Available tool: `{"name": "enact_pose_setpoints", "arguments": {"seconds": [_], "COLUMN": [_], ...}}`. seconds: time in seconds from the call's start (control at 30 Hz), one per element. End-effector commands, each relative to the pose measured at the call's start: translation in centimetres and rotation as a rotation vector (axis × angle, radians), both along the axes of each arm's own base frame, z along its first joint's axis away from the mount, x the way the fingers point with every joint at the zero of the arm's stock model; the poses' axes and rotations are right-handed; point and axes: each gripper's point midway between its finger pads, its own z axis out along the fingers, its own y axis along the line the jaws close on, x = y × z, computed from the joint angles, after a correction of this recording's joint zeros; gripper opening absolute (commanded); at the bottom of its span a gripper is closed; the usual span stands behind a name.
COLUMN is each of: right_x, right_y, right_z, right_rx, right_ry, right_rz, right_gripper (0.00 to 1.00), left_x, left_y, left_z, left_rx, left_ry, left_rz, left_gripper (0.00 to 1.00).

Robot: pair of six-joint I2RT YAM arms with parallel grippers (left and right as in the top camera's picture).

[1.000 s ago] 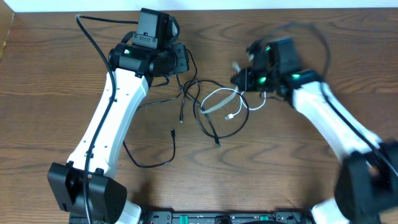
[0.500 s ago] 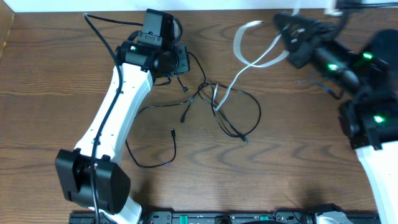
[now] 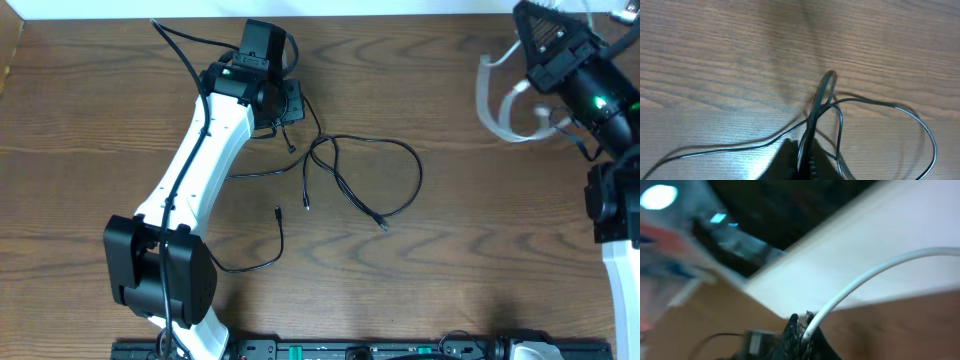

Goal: Untangle cables
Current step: 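Grasp the white cable loop with right gripper and lift it, then carry the white cable to the right edge and drop it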

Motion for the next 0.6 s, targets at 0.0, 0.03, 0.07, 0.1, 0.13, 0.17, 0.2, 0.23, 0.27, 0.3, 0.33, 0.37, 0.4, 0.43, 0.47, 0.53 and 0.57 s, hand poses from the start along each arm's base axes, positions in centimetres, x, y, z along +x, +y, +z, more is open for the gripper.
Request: {"name": "enact_pose_setpoints", "arguments": {"seconds": [0.0,0.03,0.07,0.1,0.13,0.17,0.2,0.23,0.27,0.3,0.33,0.37,0.4,0.43,0.47,0.53,0.57], "right_x": [2.0,2.3,2.7,3.0,3.1,3.4,3.6,4.0,4.4,4.8,5.2,5.6,6.1,6.4,7.0,8.0,8.6], "right_y": [-3.2,-3.5,-4.0,-4.4,-4.7,-5.2,-5.7,-6.3,-7.1,-7.8,-8.4,-8.9,-9.5,-9.8,-10.5,-12.0,-13.2], "right_z": [-3.0,-4.0,-5.7,-7.3,-8.5,-9.8,-10.8,-11.9,-13.0,-13.7,-13.9,-14.0,-13.9,-13.6,-13.1,-12.0,-11.1], "right_rx": [-0.131,-0.175,-0.229,-0.257,-0.272,-0.284,-0.296,-0.304,-0.309,-0.314,-0.320,-0.327,-0.339,-0.347,-0.360,-0.383,-0.400], "right_ry": [0.062,0.081,0.127,0.176,0.213,0.257,0.287,0.323,0.360,0.387,0.402,0.412,0.418,0.418,0.417,0.415,0.407], "right_rz": [-0.172,-0.188,-0.198,-0.204,-0.203,-0.205,-0.208,-0.213,-0.223,-0.231,-0.236,-0.240,-0.245,-0.249,-0.261,-0.310,-0.354], "right_gripper": [0.01,0.01,0.01,0.01,0.01,0.01,0.01,0.01,0.01,0.01,0.01,0.01,0.01,0.01,0.01,0.01,0.01], "left_x": [0.2,0.2,0.2,0.2,0.2,0.2,0.2,0.1,0.1,0.0,-0.1,-0.2,-0.4,-0.5,-0.7,-1.3,-1.7], "left_y": [0.7,0.7,0.7,0.7,0.7,0.7,0.7,0.7,0.7,0.7,0.8,0.8,0.8,0.8,0.9,0.5,-0.1], "left_z": [-0.3,-0.3,-0.2,-0.2,-0.1,0.0,0.2,0.6,1.3,1.9,2.4,3.2,4.1,4.7,5.6,7.2,8.0], "left_rx": [0.030,0.031,0.038,0.047,0.054,0.060,0.061,0.059,0.055,0.052,0.050,0.046,0.043,0.040,0.034,-0.002,-0.037], "left_ry": [-0.002,-0.003,-0.007,-0.011,-0.016,-0.019,-0.022,-0.029,-0.042,-0.053,-0.062,-0.076,-0.092,-0.103,-0.122,-0.151,-0.162], "left_rz": [0.007,0.005,-0.014,-0.035,-0.051,-0.063,-0.067,-0.070,-0.071,-0.071,-0.070,-0.069,-0.070,-0.069,-0.069,-0.084,-0.102], "left_gripper": [0.49,0.65,0.73,0.81,0.87,0.88,0.91,0.91,0.92,0.92,0.92,0.93,0.93,0.93,0.93,0.93,0.93]}}
